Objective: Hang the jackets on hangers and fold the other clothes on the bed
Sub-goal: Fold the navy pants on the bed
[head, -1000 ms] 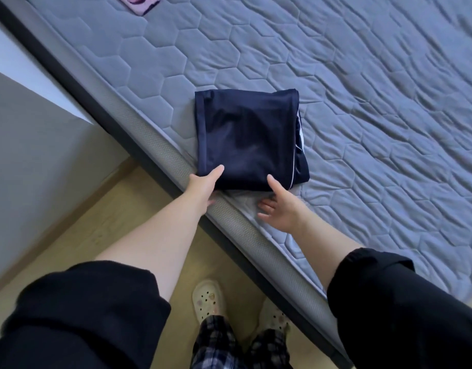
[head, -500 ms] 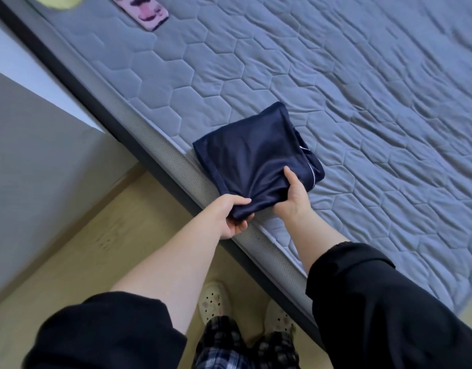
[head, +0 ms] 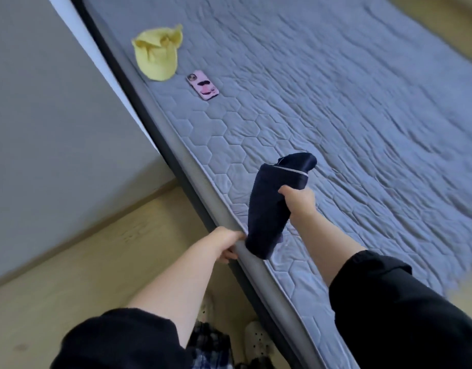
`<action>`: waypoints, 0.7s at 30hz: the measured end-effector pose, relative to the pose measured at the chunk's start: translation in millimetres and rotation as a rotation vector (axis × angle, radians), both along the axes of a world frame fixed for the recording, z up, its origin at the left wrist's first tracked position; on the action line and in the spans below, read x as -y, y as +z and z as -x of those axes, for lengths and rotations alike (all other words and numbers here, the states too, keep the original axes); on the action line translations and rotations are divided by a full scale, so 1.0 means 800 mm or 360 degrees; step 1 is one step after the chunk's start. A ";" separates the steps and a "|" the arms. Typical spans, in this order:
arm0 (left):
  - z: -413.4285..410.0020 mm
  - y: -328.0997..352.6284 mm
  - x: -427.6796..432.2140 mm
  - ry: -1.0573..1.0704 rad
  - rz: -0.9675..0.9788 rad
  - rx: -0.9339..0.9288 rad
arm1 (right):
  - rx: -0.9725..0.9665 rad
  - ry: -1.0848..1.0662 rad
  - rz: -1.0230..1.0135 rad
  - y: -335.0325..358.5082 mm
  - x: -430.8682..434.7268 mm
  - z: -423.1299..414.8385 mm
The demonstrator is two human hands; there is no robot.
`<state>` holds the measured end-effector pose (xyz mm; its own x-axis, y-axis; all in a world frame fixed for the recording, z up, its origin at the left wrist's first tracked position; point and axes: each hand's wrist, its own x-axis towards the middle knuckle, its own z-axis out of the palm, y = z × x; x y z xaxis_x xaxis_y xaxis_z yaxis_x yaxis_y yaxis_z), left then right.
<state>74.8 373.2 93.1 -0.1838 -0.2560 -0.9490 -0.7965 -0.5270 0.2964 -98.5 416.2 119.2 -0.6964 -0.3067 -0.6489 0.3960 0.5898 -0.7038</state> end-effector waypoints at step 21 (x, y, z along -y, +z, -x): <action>-0.533 0.507 -0.135 0.0895 0.1567 -0.0583 | -0.0948 0.3307 0.0712 0.480 0.017 -0.495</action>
